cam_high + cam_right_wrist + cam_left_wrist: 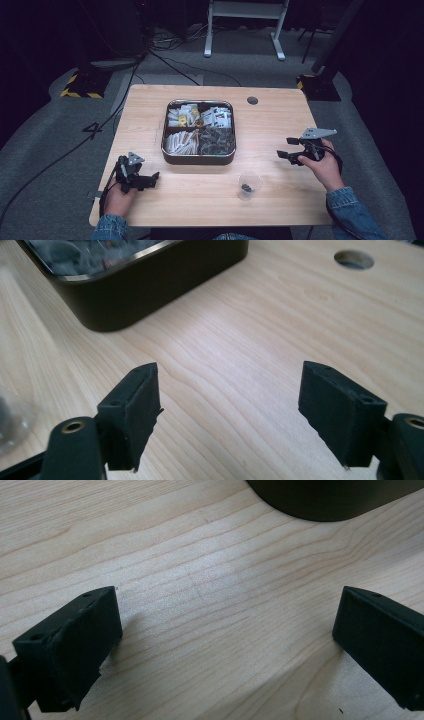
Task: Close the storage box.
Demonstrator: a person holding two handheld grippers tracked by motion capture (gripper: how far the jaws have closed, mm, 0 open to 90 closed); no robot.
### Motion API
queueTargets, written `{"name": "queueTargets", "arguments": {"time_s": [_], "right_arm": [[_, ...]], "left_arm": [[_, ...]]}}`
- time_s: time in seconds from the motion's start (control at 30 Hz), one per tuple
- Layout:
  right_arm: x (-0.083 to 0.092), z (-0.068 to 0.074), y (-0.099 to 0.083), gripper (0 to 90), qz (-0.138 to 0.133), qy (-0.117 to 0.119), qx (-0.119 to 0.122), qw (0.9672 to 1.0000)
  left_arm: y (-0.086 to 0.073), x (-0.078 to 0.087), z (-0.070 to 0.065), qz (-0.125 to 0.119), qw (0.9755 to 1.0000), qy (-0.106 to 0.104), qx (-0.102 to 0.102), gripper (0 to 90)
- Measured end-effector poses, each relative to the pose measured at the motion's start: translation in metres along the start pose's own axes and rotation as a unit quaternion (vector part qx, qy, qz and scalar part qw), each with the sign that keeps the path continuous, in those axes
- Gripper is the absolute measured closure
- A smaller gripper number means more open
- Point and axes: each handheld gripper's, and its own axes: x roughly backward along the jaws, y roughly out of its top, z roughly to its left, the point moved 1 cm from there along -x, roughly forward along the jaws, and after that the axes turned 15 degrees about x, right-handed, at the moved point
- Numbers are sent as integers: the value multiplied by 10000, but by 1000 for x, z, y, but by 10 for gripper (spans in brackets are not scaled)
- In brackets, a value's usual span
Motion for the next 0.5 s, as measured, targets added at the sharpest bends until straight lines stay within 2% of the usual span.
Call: {"name": "queueTargets", "arguments": {"time_s": [0.13, 0.27, 0.4, 0.5], "right_arm": [[-9, -4, -21, 232, 71, -95, -112, 9999], [-19, -5, -33, 223, 8, 11, -319, 9995], [-23, -6, -39, 223, 42, -107, -308, 9995], [-26, -5, -43, 223, 175, -138, -234, 9995]], "left_arm": [[0, 0, 0, 0, 10000, 0, 0, 0], [0, 0, 0, -1, 10000, 0, 0, 0], [0, 0, 0, 0, 10000, 2, -4, 0], [0, 0, 0, 1, 10000, 4, -9, 0]]}}
